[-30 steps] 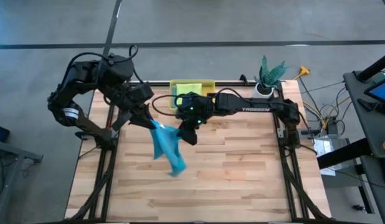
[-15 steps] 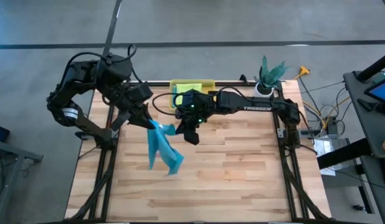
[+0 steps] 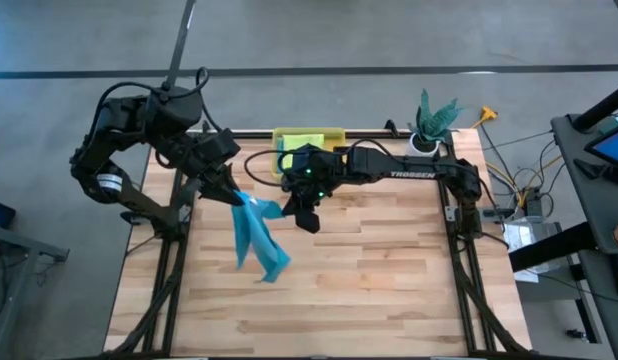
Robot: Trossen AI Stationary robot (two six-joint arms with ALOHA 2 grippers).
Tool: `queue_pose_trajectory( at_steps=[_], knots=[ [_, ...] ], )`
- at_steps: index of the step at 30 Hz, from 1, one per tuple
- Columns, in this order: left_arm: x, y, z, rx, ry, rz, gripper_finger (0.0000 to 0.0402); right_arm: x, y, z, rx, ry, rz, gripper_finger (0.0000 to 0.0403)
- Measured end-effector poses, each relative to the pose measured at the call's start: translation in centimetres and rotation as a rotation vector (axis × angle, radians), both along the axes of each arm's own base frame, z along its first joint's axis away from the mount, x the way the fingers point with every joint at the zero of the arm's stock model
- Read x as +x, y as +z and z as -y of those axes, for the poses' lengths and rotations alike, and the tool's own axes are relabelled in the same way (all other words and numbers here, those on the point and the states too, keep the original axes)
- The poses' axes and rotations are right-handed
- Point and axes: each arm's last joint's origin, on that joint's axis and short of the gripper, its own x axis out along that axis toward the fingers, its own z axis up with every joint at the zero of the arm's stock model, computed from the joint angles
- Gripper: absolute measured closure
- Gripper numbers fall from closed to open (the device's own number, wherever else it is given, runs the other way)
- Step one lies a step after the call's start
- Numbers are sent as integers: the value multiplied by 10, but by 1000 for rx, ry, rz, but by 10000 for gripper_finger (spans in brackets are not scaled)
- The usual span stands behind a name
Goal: Fold microfiber towels
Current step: Fold the blue microfiber cloth
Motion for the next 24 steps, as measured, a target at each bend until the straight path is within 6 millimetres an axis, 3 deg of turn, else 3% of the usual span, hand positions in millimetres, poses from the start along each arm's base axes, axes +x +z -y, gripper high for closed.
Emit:
queue_pose_trajectory(
  at_steps=[16,20,24],
  knots=[
    [1,0,0,-4,7,-6,402,7,2,1,-16,-22,91,210],
    [1,0,0,-6,8,-7,402,6,-10,1,-17,-28,52,205],
    [1,0,0,-6,7,-7,402,5,-18,2,-38,-27,20,227]
  ],
)
